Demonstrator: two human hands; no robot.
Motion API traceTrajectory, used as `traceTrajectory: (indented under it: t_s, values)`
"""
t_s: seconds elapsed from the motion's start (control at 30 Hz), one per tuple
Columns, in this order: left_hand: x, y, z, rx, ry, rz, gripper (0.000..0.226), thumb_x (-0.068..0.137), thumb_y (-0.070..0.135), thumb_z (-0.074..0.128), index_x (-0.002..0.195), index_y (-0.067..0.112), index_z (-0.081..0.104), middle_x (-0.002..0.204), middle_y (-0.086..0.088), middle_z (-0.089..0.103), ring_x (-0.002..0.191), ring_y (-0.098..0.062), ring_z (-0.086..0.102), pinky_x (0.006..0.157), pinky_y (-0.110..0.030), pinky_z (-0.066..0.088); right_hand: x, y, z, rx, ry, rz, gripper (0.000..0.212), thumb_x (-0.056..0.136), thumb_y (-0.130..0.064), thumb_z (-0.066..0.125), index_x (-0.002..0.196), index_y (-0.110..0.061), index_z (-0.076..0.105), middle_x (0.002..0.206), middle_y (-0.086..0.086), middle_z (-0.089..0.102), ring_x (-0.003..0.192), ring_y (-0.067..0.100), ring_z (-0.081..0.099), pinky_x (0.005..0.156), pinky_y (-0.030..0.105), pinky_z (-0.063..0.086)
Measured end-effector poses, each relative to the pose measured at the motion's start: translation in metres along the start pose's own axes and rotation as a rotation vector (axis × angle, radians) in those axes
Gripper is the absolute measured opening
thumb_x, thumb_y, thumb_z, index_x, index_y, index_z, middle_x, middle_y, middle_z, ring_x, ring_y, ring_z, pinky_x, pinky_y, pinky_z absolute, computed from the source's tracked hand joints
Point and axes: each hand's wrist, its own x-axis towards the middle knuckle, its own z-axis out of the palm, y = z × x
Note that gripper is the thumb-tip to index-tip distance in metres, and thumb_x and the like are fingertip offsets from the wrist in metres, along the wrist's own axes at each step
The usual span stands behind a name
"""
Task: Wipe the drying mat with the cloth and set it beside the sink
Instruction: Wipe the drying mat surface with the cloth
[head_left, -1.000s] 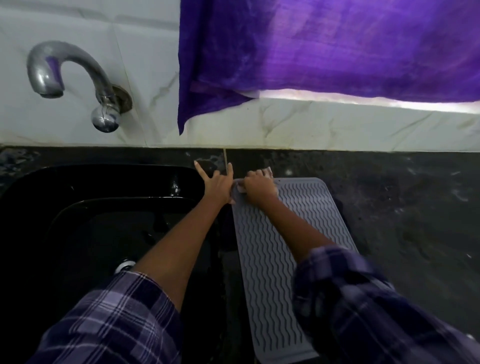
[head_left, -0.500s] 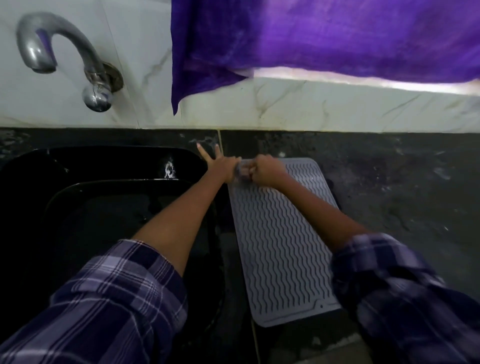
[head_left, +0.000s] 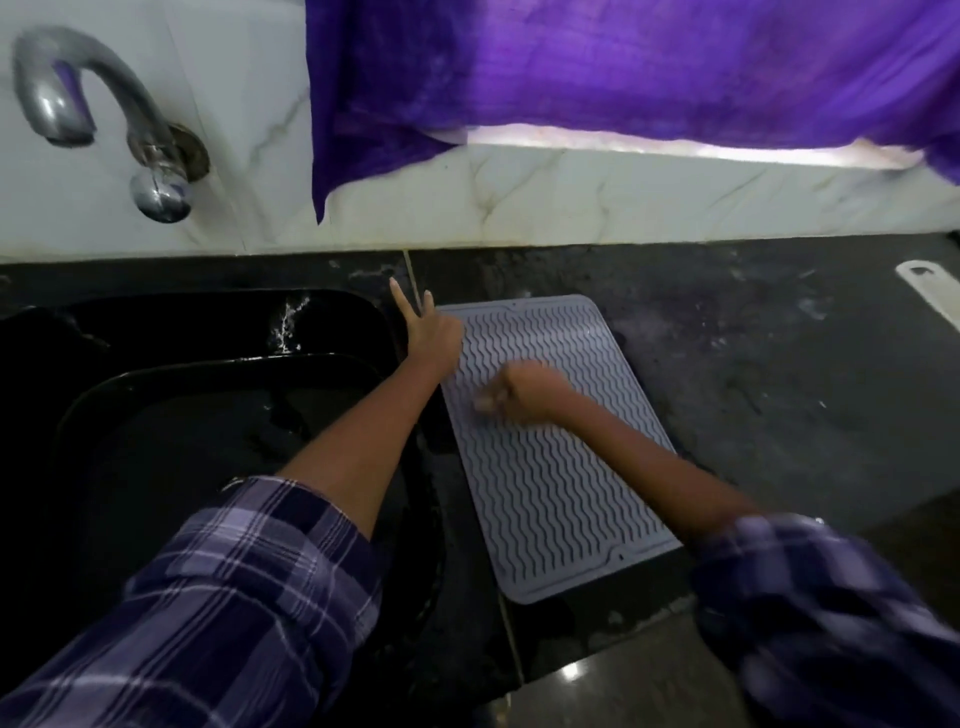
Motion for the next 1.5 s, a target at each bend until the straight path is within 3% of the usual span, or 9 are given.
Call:
traceTrajectory:
  t_s: [0.07,0.33,0.53,0.73,0.87,1.07,1.17,1.33,1.5]
  values:
    - [-0.01,0.007,0.006,-0.148,-0.068,-0.063,0.022,0.096,0.026,0.047,0.085,0.023,0.066,0.082,0.002,0.06,0.129,-0.023,0.045,0.107,-0.075,-0.009,0.022,-0.013,0.008,-0.153,0.168,0.028,0.037,0.092,-0.033,0.054,0.124,-0.014,0.058,0.125,0.012,0.056,0.118,0.028,0.05,0.097,0.039,0.044]
    - [-0.029,0.008,0.017,-0.104,-0.022,0.037,0.02,0.093,0.022,0.053,0.101,0.022,0.071,0.128,0.001,0.06,0.149,-0.029,0.014,0.108,-0.073,-0.011,-0.088,0.0,0.095,-0.394,0.065,-0.208,0.053,0.095,-0.018,0.046,0.146,-0.014,0.03,0.156,0.019,0.011,0.141,0.042,0.017,0.107,0.053,0.035]
    - [-0.07,0.022,0.02,-0.104,0.106,-0.002,0.009,0.09,0.018,0.058,0.086,0.019,0.065,0.099,-0.001,0.06,0.123,-0.023,0.045,0.109,-0.074,-0.004,-0.068,-0.001,0.036,-0.133,-0.047,-0.091,0.03,0.093,-0.034,0.052,0.115,-0.018,0.064,0.117,0.008,0.062,0.112,0.025,0.057,0.097,0.039,0.047]
    - [-0.082,0.026,0.036,-0.143,0.053,-0.012,0.025,0.094,0.028,0.049,0.088,0.018,0.071,0.103,-0.002,0.066,0.118,-0.022,0.05,0.106,-0.072,-0.014,-0.046,-0.029,0.088,-0.337,0.226,-0.062,0.046,0.094,-0.018,0.047,0.138,-0.005,0.043,0.145,0.018,0.035,0.135,0.037,0.029,0.11,0.047,0.034]
    - [-0.083,0.023,0.039,-0.181,0.051,0.025,0.021,0.095,0.027,0.049,0.078,0.021,0.06,0.106,-0.001,0.066,0.121,-0.02,0.048,0.107,-0.072,-0.014,-0.129,-0.004,0.128,-0.412,0.064,-0.198,0.066,0.088,-0.016,0.057,0.146,-0.008,0.026,0.152,0.021,0.014,0.139,0.043,0.016,0.11,0.054,0.033]
    - [-0.09,0.028,0.036,-0.085,-0.048,0.017,0.027,0.089,0.041,0.06,0.107,0.022,0.065,0.123,-0.002,0.057,0.13,-0.024,0.039,0.105,-0.075,-0.012,-0.114,-0.001,0.063,-0.132,-0.076,-0.188,0.03,0.092,-0.029,0.056,0.118,-0.016,0.063,0.103,-0.004,0.064,0.095,0.009,0.058,0.082,0.028,0.042]
    - [-0.089,0.032,0.033,-0.018,-0.101,-0.017,0.025,0.09,0.039,0.058,0.109,0.023,0.065,0.125,-0.002,0.056,0.131,-0.026,0.038,0.103,-0.075,-0.012,-0.07,-0.013,0.061,-0.275,0.187,-0.124,0.037,0.095,-0.028,0.048,0.126,-0.01,0.057,0.129,0.013,0.052,0.121,0.028,0.046,0.098,0.04,0.041]
    - [-0.084,0.032,0.031,0.013,-0.111,-0.007,0.029,0.085,0.043,0.064,0.106,0.024,0.066,0.123,-0.003,0.057,0.13,-0.027,0.038,0.101,-0.076,-0.013,-0.124,0.001,0.136,-0.386,0.166,-0.224,0.058,0.093,-0.014,0.047,0.147,-0.008,0.025,0.152,0.023,0.016,0.138,0.043,0.021,0.11,0.056,0.029]
    - [-0.088,0.037,0.026,0.074,-0.109,-0.005,0.031,0.084,0.042,0.066,0.109,0.024,0.066,0.122,-0.003,0.057,0.129,-0.026,0.04,0.1,-0.077,-0.012,-0.146,0.014,0.117,-0.302,-0.077,-0.346,0.049,0.087,-0.024,0.059,0.134,-0.013,0.05,0.142,0.011,0.043,0.129,0.03,0.041,0.1,0.041,0.041]
